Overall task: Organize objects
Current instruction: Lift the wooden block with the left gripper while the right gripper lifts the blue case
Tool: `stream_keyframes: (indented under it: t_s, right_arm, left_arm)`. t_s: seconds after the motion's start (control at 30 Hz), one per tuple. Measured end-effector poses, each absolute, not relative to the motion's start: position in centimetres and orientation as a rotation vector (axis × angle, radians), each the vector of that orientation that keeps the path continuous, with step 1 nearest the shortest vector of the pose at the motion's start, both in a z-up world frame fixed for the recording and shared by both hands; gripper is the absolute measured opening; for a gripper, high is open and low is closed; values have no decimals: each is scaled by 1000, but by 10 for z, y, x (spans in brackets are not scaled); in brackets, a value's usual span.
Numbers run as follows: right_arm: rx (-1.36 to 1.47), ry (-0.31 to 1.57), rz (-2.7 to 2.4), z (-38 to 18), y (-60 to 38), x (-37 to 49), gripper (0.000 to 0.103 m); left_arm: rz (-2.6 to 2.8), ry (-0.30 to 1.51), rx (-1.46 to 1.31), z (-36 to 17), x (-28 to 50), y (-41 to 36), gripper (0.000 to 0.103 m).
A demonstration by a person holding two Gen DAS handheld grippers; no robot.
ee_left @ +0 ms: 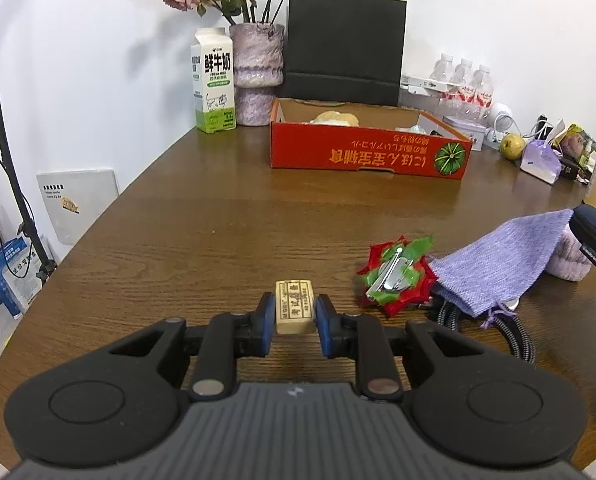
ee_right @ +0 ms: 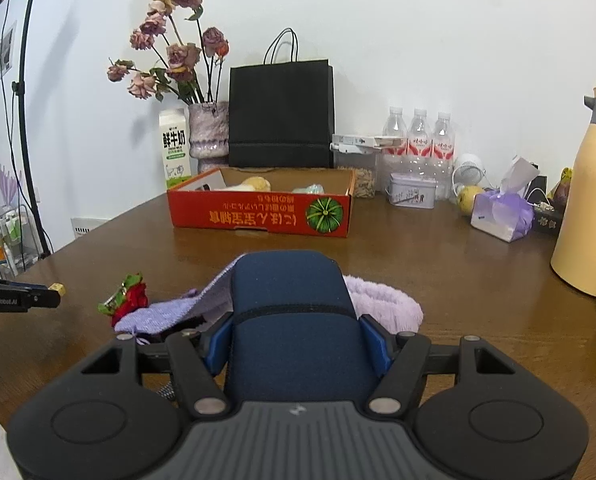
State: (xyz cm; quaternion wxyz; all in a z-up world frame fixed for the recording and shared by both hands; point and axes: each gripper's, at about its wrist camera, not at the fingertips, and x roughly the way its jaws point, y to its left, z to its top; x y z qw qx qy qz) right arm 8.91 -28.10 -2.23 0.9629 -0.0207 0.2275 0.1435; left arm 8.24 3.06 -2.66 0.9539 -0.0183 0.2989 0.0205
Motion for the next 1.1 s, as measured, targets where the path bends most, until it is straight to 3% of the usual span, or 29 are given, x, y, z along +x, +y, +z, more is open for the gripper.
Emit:
stream_keyframes:
  t_s: [1.1]
  right_arm:
    - [-66,421,345,3,-241,102,64]
  left_arm:
    - [-2,563,-40,4,99,19,22]
